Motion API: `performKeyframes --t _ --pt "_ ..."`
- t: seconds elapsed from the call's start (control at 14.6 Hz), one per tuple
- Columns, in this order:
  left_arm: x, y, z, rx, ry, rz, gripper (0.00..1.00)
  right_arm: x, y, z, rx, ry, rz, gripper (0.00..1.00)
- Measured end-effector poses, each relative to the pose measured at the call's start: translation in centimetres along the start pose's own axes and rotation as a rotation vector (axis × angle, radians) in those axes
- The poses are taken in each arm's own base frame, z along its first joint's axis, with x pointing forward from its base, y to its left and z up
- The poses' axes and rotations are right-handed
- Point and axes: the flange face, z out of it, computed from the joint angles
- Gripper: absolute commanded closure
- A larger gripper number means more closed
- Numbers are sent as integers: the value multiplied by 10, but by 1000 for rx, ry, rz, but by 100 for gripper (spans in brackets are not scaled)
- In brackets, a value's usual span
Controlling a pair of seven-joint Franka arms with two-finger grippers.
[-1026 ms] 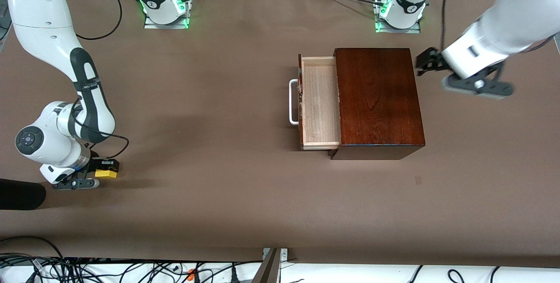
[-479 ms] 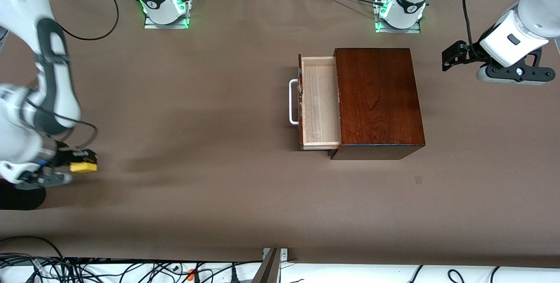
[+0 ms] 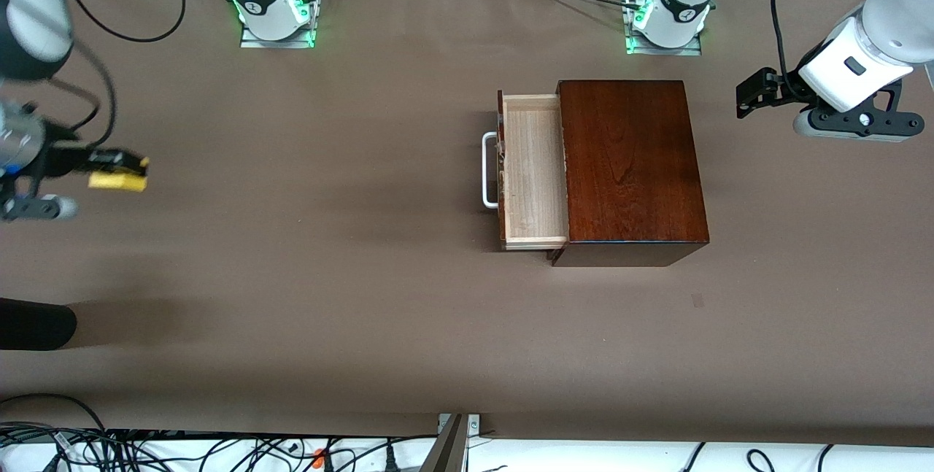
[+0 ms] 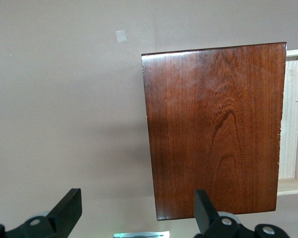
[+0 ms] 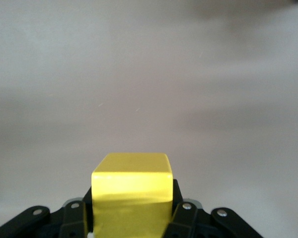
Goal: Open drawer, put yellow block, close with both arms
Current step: 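Lift the yellow cube with the right gripper and carry it over the drawer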
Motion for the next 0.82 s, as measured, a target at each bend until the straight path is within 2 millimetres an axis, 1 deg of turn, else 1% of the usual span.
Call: performKeyframes --t 0.14,0.27,0.48,0.62,0.75,0.82 --pt "0 -2 0 0 0 -4 0 -26 -75 0 -5 -7 126 100" --pt "0 -4 0 -1 0 -8 0 -54 -146 8 2 -21 259 100" --pt "0 -5 0 -1 0 -9 0 -97 -239 22 25 -8 500 100" --pt "0 -5 0 -1 0 -9 0 -125 -300 43 37 2 662 100" --pt "0 -5 -1 -1 2 -9 0 -157 -366 73 68 13 822 100" --pt "0 -5 -2 -1 3 -9 0 -173 -395 90 85 12 899 100"
